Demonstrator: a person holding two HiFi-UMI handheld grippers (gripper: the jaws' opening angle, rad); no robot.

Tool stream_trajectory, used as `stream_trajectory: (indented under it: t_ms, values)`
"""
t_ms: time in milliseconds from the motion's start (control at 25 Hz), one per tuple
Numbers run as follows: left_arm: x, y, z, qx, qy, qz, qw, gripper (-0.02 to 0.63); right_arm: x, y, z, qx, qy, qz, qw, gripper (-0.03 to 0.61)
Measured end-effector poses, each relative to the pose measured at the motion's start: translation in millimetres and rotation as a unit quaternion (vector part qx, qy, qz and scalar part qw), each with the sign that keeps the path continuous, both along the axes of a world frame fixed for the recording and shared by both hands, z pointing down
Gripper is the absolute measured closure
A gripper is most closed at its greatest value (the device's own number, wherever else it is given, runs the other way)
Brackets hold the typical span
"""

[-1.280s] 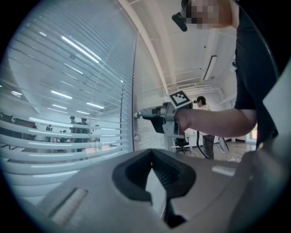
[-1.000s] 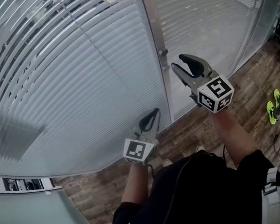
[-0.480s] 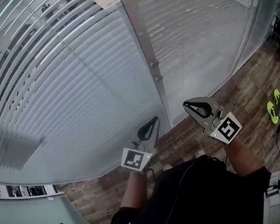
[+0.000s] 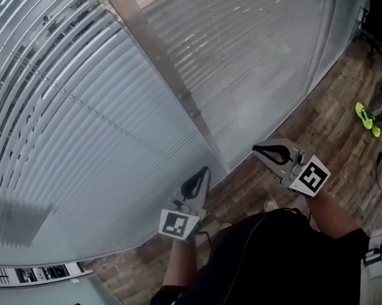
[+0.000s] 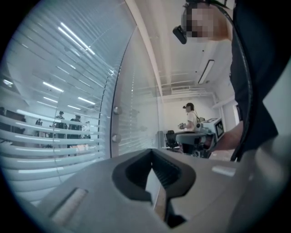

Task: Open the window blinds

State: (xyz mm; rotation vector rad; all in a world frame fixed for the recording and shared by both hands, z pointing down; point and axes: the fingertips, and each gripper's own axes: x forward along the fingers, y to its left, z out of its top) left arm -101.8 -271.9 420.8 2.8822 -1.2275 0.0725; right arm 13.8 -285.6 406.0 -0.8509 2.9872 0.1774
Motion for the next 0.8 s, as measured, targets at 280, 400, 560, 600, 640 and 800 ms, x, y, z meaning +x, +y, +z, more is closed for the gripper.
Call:
stream_trajectory:
  t_ms: [280, 400, 560, 600, 640, 800]
  values:
    - [30, -7, -3, 0.019, -0.031, 0.028, 0.999, 0.61, 28, -2, 0, -0.002, -0.001, 0.009, 1.0, 0.574]
    - [41, -7, -1, 0.019, -0.036, 0.033, 0.9986, 0.61, 35, -1, 0, 0.004, 0.006, 0.009, 1.0, 0.574]
    - [54, -7, -2, 0.017, -0.038, 0.041, 0.9983, 0.609, 45, 3, 2, -0.005, 0.005, 0.009, 1.0, 0.574]
    - [56, -7, -1, 0.017, -0.038, 0.042, 0.9983, 0.61, 47, 3, 3, -0.002, 0.008, 0.011, 1.0, 0.574]
    - [57, -8, -1, 0.016, -0.039, 0.042, 0.9982, 0.611, 50, 2, 4, 0.0, 0.014, 0.016, 1.0, 0.574]
    - [63, -6, 1, 0.013, -0.039, 0.043, 0.9982, 0.61, 60, 5, 6, -0.006, 0.018, 0.033, 0.999, 0.574]
